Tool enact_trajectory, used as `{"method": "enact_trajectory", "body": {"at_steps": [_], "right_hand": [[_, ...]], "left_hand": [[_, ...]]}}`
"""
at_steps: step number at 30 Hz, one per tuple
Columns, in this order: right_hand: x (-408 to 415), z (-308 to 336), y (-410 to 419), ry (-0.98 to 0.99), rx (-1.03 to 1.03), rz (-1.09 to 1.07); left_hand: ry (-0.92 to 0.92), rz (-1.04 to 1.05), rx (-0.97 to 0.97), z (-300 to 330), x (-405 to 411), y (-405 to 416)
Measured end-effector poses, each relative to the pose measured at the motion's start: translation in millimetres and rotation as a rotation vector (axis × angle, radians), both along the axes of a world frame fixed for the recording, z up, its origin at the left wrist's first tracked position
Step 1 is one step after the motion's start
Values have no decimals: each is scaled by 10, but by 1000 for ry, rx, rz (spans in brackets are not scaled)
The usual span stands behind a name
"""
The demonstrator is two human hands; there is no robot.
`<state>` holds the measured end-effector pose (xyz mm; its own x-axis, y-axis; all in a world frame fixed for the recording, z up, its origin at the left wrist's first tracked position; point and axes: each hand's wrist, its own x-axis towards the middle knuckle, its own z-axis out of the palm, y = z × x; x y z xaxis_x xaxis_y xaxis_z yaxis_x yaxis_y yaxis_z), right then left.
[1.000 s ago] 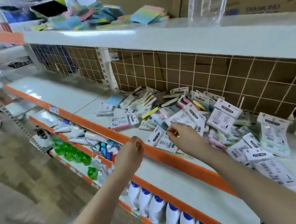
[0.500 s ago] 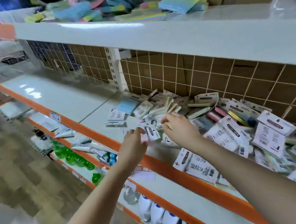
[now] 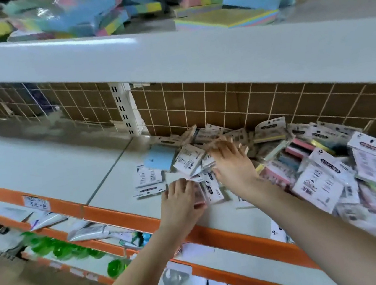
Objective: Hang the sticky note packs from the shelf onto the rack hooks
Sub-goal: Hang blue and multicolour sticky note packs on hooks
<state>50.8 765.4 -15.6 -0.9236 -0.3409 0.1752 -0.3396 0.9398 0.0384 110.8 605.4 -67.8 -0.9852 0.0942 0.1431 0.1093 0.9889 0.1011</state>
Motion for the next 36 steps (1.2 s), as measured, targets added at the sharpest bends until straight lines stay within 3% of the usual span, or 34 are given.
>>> {"method": "enact_trajectory", "body": {"at_steps": [3, 8, 14, 16, 20, 23, 27, 32, 36], "right_hand": [[100, -94, -39, 87, -66, -53], [181, -158, -161, 240, -117, -114], [244, -113, -138, 282, -158, -126], [267, -57, -119, 279, -227, -140], [343, 65, -26, 237, -398, -221], [412, 199, 178, 172, -552, -288], [520, 423, 541, 41, -960, -348], [843, 526, 1053, -126, -1580, -401], [1226, 550, 1520, -88, -1770, -368]], "left_hand": [[55, -44, -23, -34, 30, -63], [259, -87, 107, -78, 85, -50], [377, -267, 144, 6, 19, -217], [451, -326, 146, 102, -56, -290], [425, -346, 192, 359, -141, -387], [269, -214, 554, 541, -135, -260], [31, -148, 1065, 768, -121, 103], [-108, -76, 1384, 875, 6, 698], [-209, -133, 1456, 877, 191, 1208]]}}
